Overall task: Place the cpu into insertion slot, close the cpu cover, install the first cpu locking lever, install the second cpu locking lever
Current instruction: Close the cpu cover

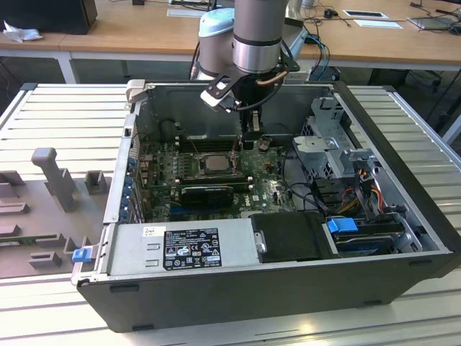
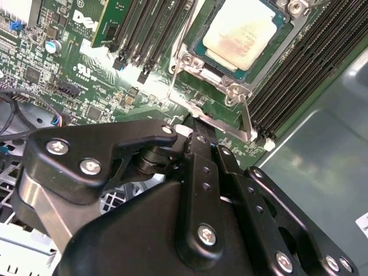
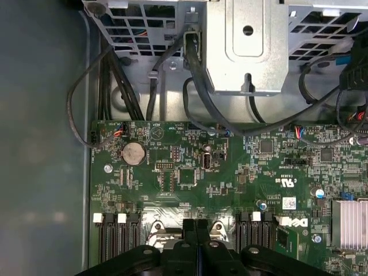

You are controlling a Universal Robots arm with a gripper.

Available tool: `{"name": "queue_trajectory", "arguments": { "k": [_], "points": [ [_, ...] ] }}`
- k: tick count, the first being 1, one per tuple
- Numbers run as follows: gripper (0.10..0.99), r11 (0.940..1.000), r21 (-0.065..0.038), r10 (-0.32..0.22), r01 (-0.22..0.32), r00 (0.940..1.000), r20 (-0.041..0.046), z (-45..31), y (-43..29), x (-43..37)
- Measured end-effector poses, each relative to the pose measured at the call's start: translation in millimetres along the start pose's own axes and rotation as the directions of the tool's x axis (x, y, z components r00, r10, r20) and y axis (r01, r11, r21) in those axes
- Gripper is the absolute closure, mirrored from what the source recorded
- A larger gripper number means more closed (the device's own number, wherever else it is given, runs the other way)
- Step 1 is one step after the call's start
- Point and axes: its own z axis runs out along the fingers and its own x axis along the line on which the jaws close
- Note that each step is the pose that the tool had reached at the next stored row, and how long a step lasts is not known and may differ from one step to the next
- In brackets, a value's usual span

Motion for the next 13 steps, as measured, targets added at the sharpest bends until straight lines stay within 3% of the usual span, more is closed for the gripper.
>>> {"name": "queue_trajectory", "arguments": {
  "k": [13],
  "points": [
    [0.980, 1.0000, 0.000, 0.000, 0.000, 1.0000, 0.0001, -0.3, -6.7, 0.0]
  ]
}}
